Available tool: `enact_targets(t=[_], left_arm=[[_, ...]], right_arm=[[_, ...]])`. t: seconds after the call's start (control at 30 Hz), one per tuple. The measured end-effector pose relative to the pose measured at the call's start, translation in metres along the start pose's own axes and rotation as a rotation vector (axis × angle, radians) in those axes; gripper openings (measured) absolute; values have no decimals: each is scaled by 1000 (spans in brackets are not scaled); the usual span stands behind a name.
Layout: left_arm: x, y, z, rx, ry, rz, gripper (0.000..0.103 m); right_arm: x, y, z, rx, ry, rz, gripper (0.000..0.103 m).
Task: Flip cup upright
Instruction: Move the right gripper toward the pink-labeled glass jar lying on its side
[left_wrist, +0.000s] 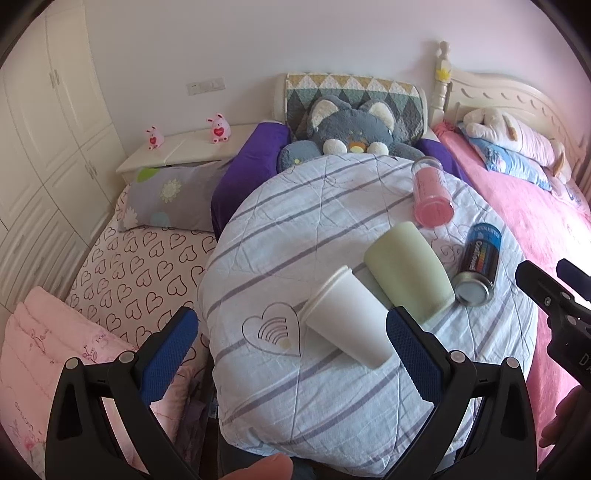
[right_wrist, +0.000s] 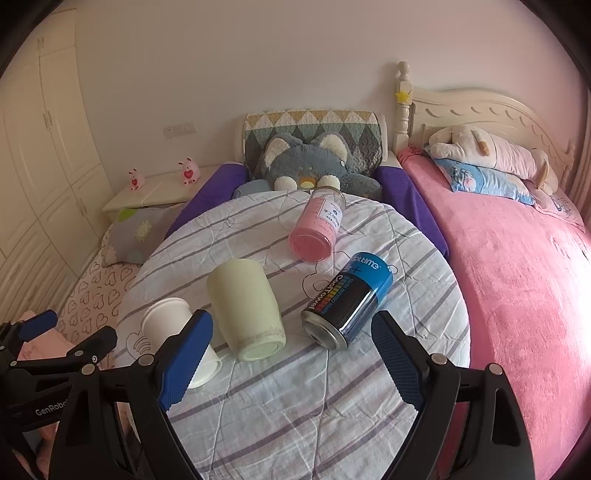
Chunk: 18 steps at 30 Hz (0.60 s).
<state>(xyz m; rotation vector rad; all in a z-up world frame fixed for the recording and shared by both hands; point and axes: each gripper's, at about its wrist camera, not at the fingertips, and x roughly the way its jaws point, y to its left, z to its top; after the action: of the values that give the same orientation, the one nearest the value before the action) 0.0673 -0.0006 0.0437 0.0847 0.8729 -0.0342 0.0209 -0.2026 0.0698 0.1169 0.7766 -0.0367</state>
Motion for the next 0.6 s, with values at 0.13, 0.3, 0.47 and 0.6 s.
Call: enact_targets(t=[0.13, 0.3, 0.47, 0.6], left_arm=[[7, 1, 11, -1, 1, 3, 103], [21, 3, 26, -9, 4, 7, 103], [43, 3, 46, -17, 10, 10, 103], [64, 1, 63, -15, 21, 16, 103]], right_arm=[[12, -1, 10, 8, 27, 5, 88], [32, -1, 19, 5, 61, 5, 88], [62, -2, 30, 0, 106, 10, 88], [98, -4, 51, 5, 162, 19, 88]])
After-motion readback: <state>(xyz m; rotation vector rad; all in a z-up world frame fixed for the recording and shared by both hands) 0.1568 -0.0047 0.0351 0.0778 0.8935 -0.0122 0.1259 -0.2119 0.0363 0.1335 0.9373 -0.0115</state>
